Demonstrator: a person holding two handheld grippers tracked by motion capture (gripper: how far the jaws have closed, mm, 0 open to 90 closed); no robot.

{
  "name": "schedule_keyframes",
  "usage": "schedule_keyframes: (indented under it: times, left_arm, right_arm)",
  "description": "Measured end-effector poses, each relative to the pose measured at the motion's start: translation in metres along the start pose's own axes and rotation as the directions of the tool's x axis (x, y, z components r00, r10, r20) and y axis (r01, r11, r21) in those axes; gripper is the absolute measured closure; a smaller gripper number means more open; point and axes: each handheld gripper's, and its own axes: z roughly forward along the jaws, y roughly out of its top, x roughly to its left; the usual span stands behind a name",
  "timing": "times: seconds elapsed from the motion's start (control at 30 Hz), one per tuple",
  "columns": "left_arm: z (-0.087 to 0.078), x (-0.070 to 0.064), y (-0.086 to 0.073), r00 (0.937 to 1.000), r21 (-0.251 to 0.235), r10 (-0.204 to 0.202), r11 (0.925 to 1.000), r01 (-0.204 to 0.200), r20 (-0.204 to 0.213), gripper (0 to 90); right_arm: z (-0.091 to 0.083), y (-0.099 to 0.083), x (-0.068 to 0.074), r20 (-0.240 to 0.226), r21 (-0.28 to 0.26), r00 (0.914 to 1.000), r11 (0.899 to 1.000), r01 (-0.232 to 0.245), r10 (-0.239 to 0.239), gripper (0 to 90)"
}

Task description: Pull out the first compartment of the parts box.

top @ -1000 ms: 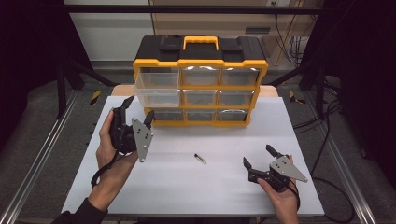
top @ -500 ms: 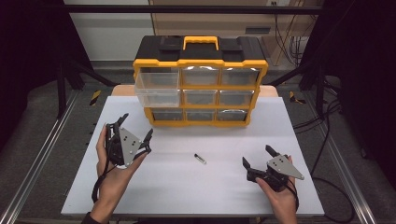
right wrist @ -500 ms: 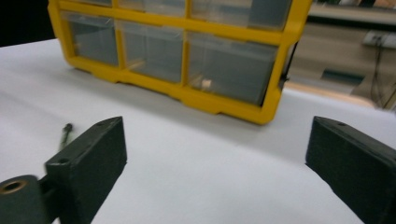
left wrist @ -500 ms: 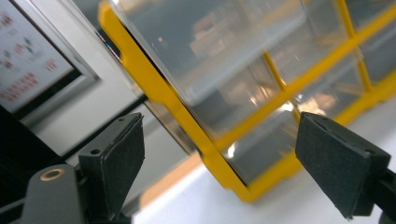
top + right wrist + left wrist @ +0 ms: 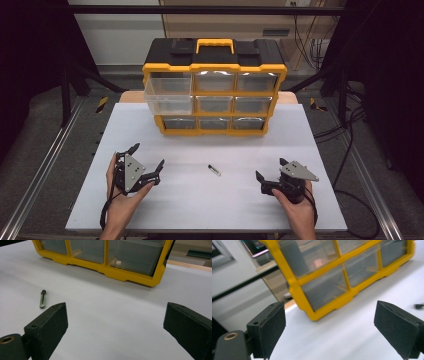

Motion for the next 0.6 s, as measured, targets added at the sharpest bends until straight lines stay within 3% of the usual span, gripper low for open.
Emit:
schedule_keyframes:
  times: [0.13, 0.2, 0.3, 0.33, 0.4, 0.53, 0.6]
  left_arm:
    - [-0.002, 0.002, -0.013, 0.9988, -0.005, -0.043, 0.9991, 0.043, 0.025, 6.4]
    - [-0.004, 0.004, -0.022, 0.9945, -0.011, -0.094, 0.9955, 0.094, 0.046, 6.4]
    - [-0.006, 0.004, -0.035, 0.9745, 0.016, -0.207, 0.9784, 0.206, 0.087, 7.7]
    - [-0.007, 0.003, -0.038, 0.9694, 0.020, -0.227, 0.9739, 0.226, 0.093, 7.8]
    - [-0.007, 0.000, -0.040, 0.9707, 0.026, -0.222, 0.9751, 0.220, 0.093, 7.7]
    - [-0.011, -0.002, -0.043, 0.9665, 0.023, -0.242, 0.9702, 0.241, 0.085, 7.3]
    - [-0.011, -0.002, -0.043, 0.9691, 0.020, -0.233, 0.9724, 0.233, 0.080, 7.1]
  right_arm:
    - [0.008, 0.005, 0.004, 0.011, 0.002, 0.9999, 1.000, -0.006, 0.006, 5.2]
    - [0.010, 0.008, 0.007, 0.021, 0.002, 0.9998, 1.000, 0.005, -0.005, 5.3]
    - [0.014, 0.014, 0.012, 0.028, 0.010, 0.9991, 0.999, 0.033, -0.033, 5.4]
    - [0.015, 0.016, 0.014, 0.031, 0.015, 0.9986, 0.999, 0.041, -0.042, 5.6]
    - [0.015, 0.018, 0.016, 0.030, 0.021, 0.9983, 0.999, 0.049, -0.050, 5.6]
    - [0.020, 0.031, 0.019, 0.014, 0.043, 0.9975, 0.997, 0.069, -0.070, 6.9]
    - [0.024, 0.034, 0.019, 0.015, 0.066, 0.9976, 0.996, 0.066, -0.067, 6.6]
